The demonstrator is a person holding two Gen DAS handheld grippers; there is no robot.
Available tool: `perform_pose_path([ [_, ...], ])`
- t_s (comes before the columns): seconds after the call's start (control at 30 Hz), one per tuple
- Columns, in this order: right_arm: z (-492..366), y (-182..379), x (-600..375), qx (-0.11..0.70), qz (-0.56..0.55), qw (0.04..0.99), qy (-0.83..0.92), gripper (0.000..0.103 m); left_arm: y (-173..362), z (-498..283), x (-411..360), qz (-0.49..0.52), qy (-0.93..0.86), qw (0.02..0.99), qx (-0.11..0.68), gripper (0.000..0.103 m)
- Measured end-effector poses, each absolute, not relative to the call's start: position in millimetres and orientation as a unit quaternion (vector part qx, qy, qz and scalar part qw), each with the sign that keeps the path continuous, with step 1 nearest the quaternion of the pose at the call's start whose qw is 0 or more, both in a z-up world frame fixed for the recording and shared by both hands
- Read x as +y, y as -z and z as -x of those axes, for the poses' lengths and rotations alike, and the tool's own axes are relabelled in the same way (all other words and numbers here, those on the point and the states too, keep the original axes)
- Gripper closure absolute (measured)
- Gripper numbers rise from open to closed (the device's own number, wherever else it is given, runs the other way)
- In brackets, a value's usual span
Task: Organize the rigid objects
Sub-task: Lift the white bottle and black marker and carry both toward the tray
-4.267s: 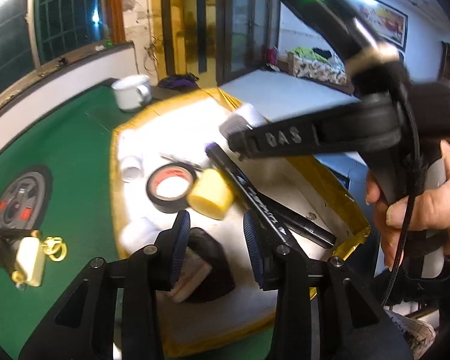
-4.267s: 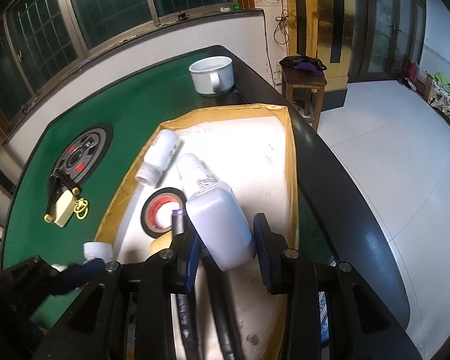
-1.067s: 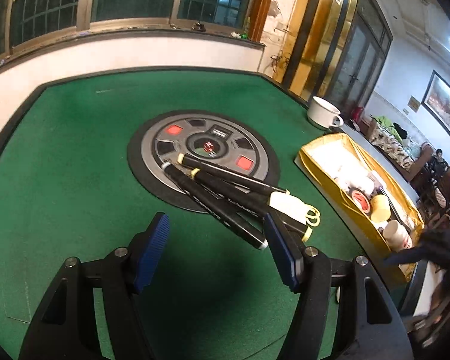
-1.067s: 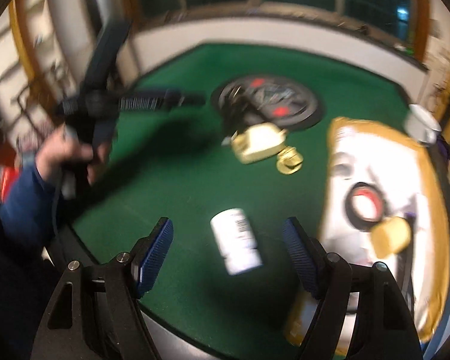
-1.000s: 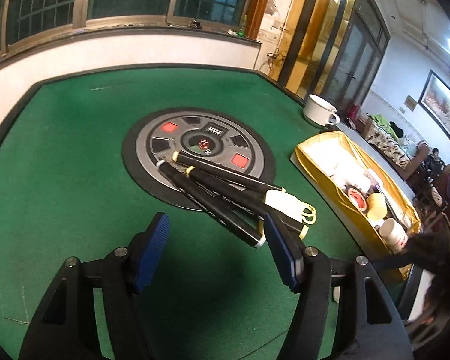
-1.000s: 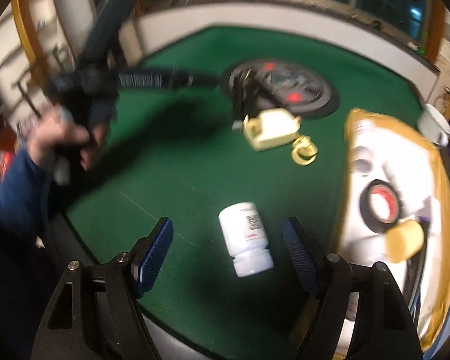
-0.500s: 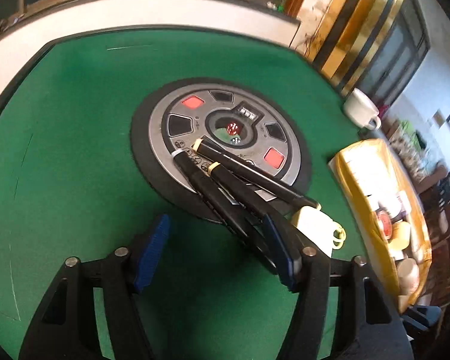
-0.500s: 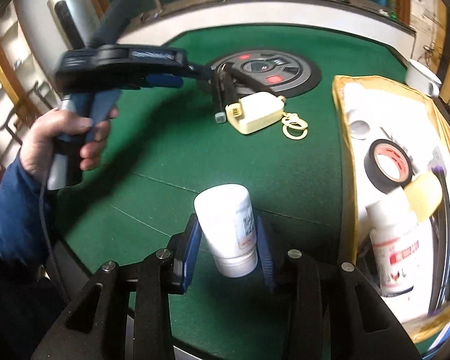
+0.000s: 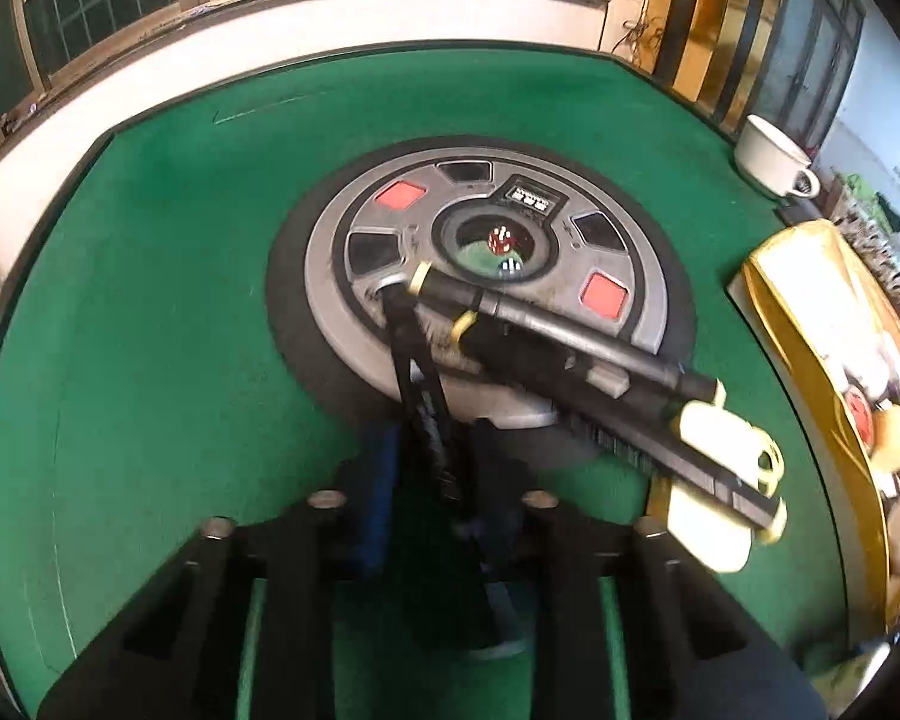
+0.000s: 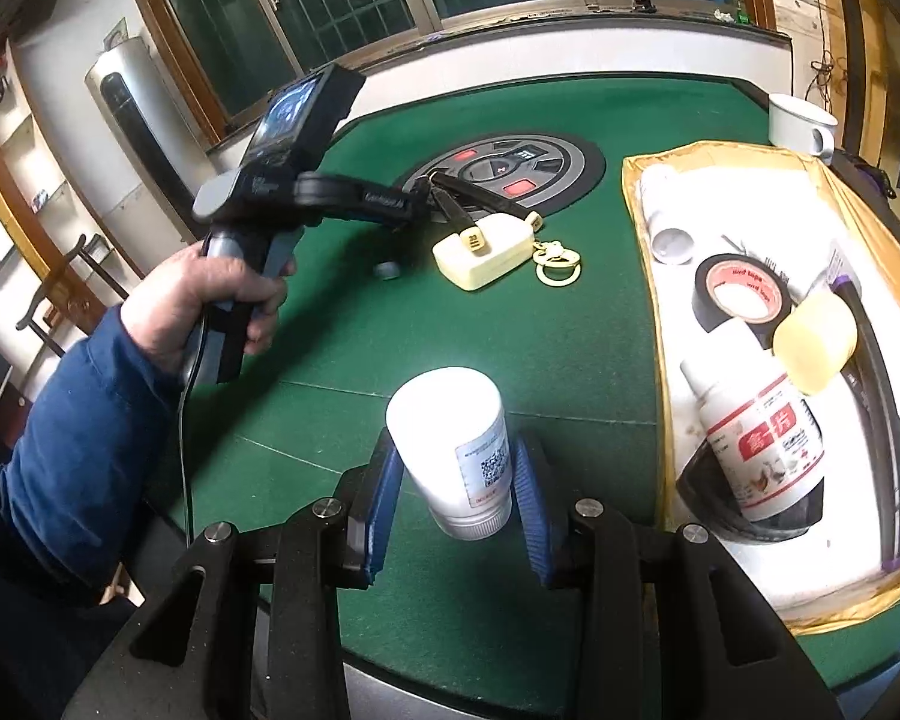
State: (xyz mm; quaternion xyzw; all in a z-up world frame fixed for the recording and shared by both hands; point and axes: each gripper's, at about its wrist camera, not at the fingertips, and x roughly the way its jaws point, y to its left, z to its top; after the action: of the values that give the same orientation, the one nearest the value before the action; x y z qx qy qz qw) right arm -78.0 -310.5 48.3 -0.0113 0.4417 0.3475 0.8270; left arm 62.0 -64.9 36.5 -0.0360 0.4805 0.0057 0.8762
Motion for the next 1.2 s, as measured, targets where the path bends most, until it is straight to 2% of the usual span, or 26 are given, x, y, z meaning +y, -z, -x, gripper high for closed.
perform_pose_path([
  [0.03, 77, -47, -310, 0.441, 0.010, 0.827, -0.347, 0.070, -36, -54, -59, 0.046, 0.002, 0.877, 0.478, 0.091],
  [0.27, 79, -43, -297, 0.438, 0.016, 0.831, -0.343, 0.070, -34, -3, -33, 0.097, 0.028, 0.888, 0.449, 0.091],
  [0.43, 80, -42, -292, 0.434, -0.002, 0.833, -0.342, 0.070, -59, 7, -40, 0.097, 0.041, 0.916, 0.386, 0.091],
  [0.63, 79, -48, -304, 0.425, -0.015, 0.846, -0.322, 0.070, -76, 21, -77, 0.073, 0.079, 0.929, 0.354, 0.091],
  [1.07, 68, -80, -395, 0.379, -0.075, 0.896, -0.217, 0.070, -102, 25, -182, 0.049, 0.204, 0.910, 0.358, 0.091],
  [1.17, 64, -84, -418, 0.371, -0.086, 0.906, -0.186, 0.073, -107, 20, -211, 0.048, 0.230, 0.901, 0.365, 0.091],
  [1.2, 62, -85, -423, 0.369, -0.089, 0.908, -0.178, 0.077, -108, 19, -217, 0.048, 0.238, 0.898, 0.367, 0.091],
])
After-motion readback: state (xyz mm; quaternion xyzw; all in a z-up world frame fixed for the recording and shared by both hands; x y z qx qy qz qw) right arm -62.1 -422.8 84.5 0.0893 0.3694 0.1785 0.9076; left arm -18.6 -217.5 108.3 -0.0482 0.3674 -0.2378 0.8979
